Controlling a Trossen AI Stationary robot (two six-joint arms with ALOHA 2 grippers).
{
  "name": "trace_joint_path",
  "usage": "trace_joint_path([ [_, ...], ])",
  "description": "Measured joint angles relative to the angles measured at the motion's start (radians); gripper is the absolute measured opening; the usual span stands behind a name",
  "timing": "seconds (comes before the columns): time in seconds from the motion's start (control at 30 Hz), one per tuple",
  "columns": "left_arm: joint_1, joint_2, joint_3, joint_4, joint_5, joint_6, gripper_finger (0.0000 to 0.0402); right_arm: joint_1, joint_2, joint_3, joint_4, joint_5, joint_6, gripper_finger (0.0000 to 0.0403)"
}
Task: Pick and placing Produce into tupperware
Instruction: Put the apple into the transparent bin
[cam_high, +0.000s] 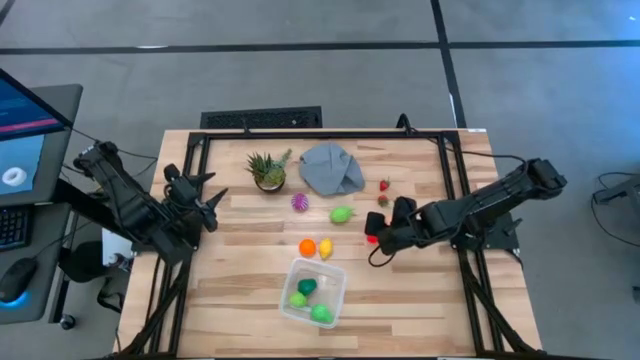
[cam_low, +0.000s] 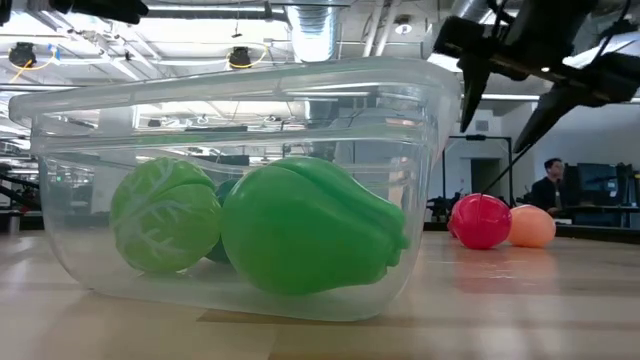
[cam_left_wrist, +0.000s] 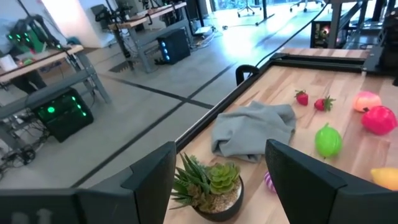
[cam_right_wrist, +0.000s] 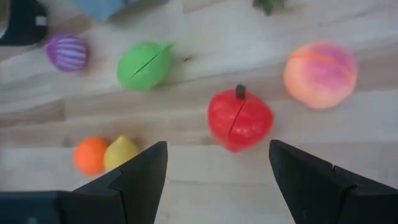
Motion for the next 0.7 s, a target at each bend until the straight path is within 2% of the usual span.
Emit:
trace_joint_path([
  [0.2,0.000,-0.065,0.000,0.000,0.015,0.036,0.0240,-0.056,0.092,0.048,-0.028,-0.080,-0.071,0.0306],
  [0.47,0.000,-0.200,0.001,0.000,0.028,0.176,0.0240,-0.095,0.133,0.161,-0.079,-0.077,0.089,0.0306],
  [0.63,0.000,-0.310,0.001,0.000,0.108,0.279,0.0240,-0.124,0.225,0.261,-0.145,-0.082,0.150,0.0306],
  [0.7,0.000,-0.359,0.001,-0.001,0.125,0.300,0.0240,-0.136,0.278,0.317,-0.187,-0.125,0.145,0.0306],
])
